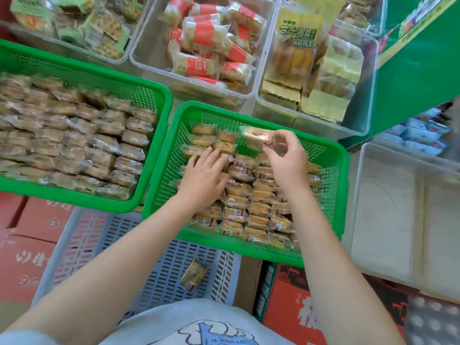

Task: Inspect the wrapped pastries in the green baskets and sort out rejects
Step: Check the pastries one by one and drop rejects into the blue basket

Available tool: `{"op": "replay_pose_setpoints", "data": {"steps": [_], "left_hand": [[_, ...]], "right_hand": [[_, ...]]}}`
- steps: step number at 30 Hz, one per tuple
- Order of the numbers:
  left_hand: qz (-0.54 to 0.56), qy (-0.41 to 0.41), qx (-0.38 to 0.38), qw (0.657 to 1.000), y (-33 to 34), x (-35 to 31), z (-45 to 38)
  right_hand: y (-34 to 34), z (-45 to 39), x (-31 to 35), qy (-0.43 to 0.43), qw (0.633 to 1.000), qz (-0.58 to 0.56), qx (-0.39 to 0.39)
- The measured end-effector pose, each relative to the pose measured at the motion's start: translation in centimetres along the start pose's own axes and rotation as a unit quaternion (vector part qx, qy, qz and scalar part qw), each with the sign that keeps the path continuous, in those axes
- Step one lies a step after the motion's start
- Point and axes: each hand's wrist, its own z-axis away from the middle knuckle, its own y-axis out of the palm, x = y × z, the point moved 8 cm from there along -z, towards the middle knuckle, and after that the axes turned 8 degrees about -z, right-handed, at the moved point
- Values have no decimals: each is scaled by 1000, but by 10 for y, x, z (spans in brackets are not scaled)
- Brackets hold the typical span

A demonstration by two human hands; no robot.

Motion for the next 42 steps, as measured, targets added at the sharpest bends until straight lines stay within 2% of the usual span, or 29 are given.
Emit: {"op": "replay_pose_setpoints", "data": {"steps": [2,4,8,11,13,16,18,19,21,24,29,31,33,35,38,42], "left_hand": [[-39,21,24,999,22,6,4],[-36,33,4,999,29,9,10],[-23,27,-16,999,31,11,11],[-24,21,-16,999,33,10,10],[-22,21,-15,999,34,11,9],[-21,20,-13,999,35,13,9],[-25,18,-14,999,36,12,9],[-27,16,-14,999,36,12,8],[-27,13,-11,999,35,12,8],[-35,17,-8,999,33,9,8],[-58,23,17,998,32,6,6],[-48,24,30,998,32,5,6],[-36,23,42,998,32,5,6],[-39,22,47,998,32,5,6],[-43,18,53,997,31,5,6],[-43,13,70,997,30,3,6]], "right_hand": [[14,-10,-2,-41,994,96,28],[26,-12,-5,-73,980,175,53],[54,-11,-8,-135,956,240,98],[73,-13,-17,-124,945,265,146],[74,-13,-18,-124,940,284,144],[63,-7,-10,-156,935,308,86],[58,3,-3,-178,934,303,59],[59,6,-5,-172,936,300,69],[63,10,-17,-124,942,296,100],[64,11,-28,-80,949,287,103],[67,7,-28,-64,945,309,91],[70,9,-25,-86,942,311,94],[69,13,-21,-117,951,276,80],[60,15,-19,-111,971,205,55],[48,16,-26,-51,990,114,64],[31,21,-25,16,996,26,83]]}}
